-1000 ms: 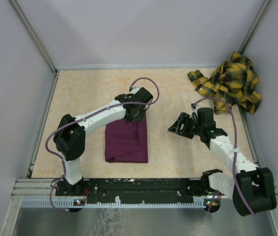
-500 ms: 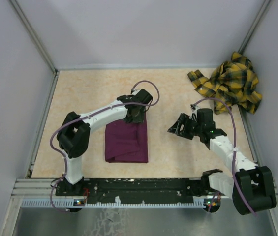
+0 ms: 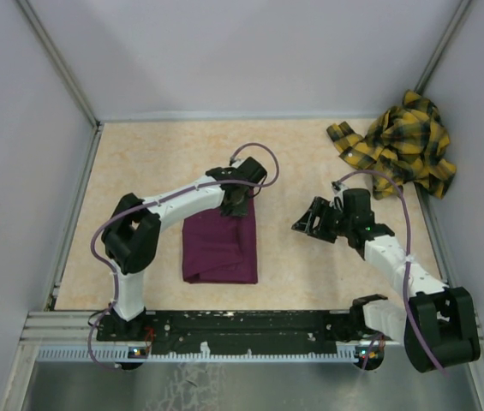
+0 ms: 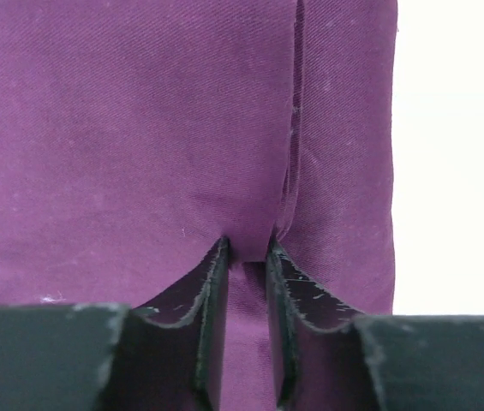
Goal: Open and lay out the surgical kit
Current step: Open the surgical kit at the center of the board.
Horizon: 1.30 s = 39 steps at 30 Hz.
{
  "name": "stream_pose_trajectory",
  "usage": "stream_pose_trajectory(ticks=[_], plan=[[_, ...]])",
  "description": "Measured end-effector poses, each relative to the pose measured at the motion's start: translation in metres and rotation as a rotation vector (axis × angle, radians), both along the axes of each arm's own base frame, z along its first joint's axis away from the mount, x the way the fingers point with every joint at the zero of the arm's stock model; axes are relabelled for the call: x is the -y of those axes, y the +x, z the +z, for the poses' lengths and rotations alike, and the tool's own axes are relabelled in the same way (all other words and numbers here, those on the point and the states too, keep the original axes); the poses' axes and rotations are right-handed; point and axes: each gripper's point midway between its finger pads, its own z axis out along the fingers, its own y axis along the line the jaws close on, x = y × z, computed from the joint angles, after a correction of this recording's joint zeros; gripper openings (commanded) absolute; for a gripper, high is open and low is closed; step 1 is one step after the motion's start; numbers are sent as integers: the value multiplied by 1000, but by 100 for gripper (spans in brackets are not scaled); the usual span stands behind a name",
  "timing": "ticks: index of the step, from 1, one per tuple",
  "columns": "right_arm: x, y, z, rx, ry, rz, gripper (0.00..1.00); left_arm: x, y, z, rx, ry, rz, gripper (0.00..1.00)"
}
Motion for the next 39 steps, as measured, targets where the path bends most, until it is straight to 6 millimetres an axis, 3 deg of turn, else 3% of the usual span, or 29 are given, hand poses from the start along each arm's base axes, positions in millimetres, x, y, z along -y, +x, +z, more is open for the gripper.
stream_pose_trajectory(ticks=[5, 10, 13, 16, 21, 26, 27, 30, 32, 35, 39], plan=[[0, 0, 0, -1, 1, -1, 65, -1, 1, 0, -1, 3, -1, 0], [0, 0, -2, -9, 1, 1, 64, -7, 3, 3, -6, -4, 13, 0], [-1, -1, -3, -15, 4, 4, 64, -22, 6, 16, -4, -16, 40, 0], [-2, -1, -4, -24, 7, 9, 64, -46, 11, 36, 16, -34, 87, 0], [-3, -2, -7, -37, 11, 16, 64, -109, 21, 76, 92, -78, 224, 0], [-8, 0, -2, -35, 15, 33, 64, -178, 15, 82, 108, -71, 373, 0], [-10, 1, 0, -31, 15, 40, 64, -190, 11, 78, 100, -64, 397, 2], [-22, -1, 4, -25, 16, 78, 64, -219, -1, 64, 67, -40, 461, 29], [-30, -3, 4, -26, 16, 104, 64, -236, -8, 57, 48, -28, 502, 65], [-39, -7, 4, -33, 12, 133, 64, -258, -12, 52, 39, -9, 564, 78], [-50, -13, 3, -33, -1, 167, 64, -278, -10, 59, 70, 1, 622, 89]])
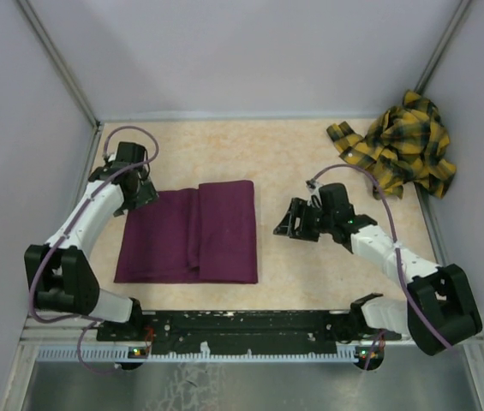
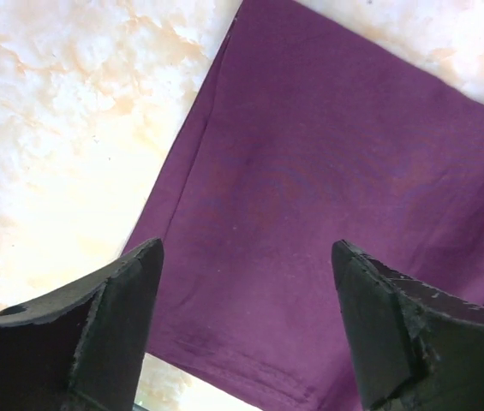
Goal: Open and lay out the surgical kit
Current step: Open the surgical kit at the center of the board.
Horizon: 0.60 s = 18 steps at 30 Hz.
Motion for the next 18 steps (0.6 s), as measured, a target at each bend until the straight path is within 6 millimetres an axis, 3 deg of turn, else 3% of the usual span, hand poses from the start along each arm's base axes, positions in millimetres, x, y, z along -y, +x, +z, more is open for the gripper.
stream_pose_trajectory(ticks=[1, 2, 12, 18], plan=[[-3, -1, 1, 2, -3, 9, 64, 0, 1, 4, 11, 1, 1, 97], [-6, -1, 2, 7, -8, 17, 64, 0, 2, 7, 21, -1, 0, 99], [-59, -10, 35, 136, -113, 143, 65, 18, 13, 44, 167, -96, -70, 100], [-100, -8, 40, 166, -206, 201, 65, 33, 6, 46, 236, -176, -132, 100]])
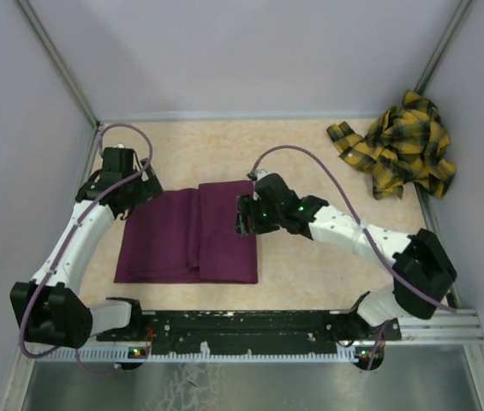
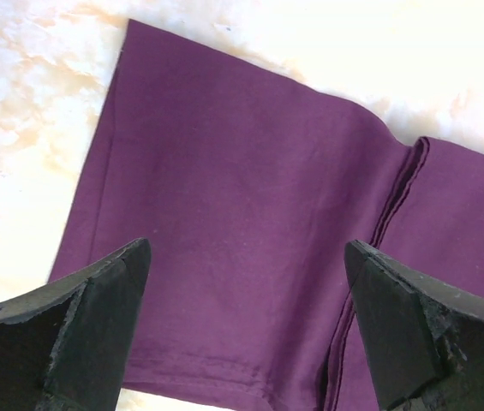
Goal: Open and lay out the surgical kit
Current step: Open the surgical kit at the center of the board.
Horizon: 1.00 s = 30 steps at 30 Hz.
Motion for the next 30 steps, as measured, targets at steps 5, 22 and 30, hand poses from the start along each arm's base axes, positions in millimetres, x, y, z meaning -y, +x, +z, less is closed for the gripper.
stream_pose_trajectory(ticks=[5, 22, 30], plan=[[-34, 22, -3, 21, -98, -15, 65, 9, -4, -8, 12, -43, -37, 100], [-113, 52, -58, 40, -406, -80, 64, 31, -25, 27, 215, -196, -99, 99], [-122, 59, -61, 65, -456, -123, 64, 31, -33, 46, 293, -218, -99, 100]])
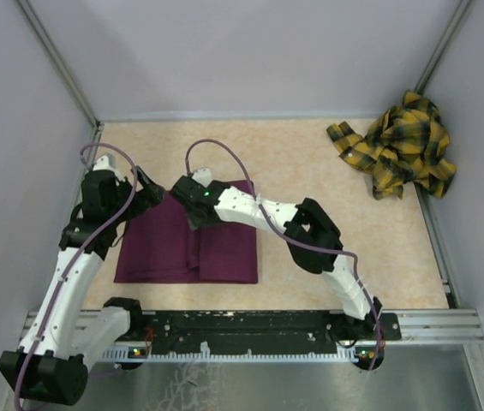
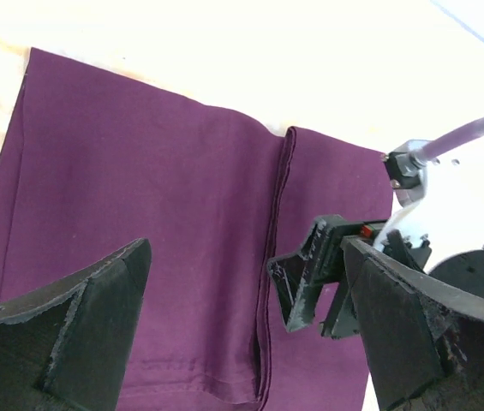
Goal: Open and lay out the surgical kit
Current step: Open the surgical kit at the center of the board.
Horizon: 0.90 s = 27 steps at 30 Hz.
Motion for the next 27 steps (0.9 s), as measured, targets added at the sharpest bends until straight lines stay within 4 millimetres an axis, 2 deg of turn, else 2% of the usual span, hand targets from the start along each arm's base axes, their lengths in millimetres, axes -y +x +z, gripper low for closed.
stream_pose_trajectory(ticks=[10, 14, 19, 23, 25, 27], plan=[[3, 6, -20, -4, -72, -32, 62, -2, -9, 19, 71, -15, 8, 99], [3, 5, -19, 1, -84, -34, 58, -2, -10, 19, 72, -15, 8, 99], [2, 6, -19, 6, -89, -32, 31, -2, -10, 18, 65, -14, 9, 99], [0, 6, -23, 7, -95, -26, 16, -3, -10, 18, 66, -12, 12, 100], [1, 5, -23, 8, -101, -24, 3, -3, -10, 18, 65, -11, 14, 99], [1, 6, -23, 11, -106, -22, 0, -3, -10, 18, 65, -10, 15, 99]])
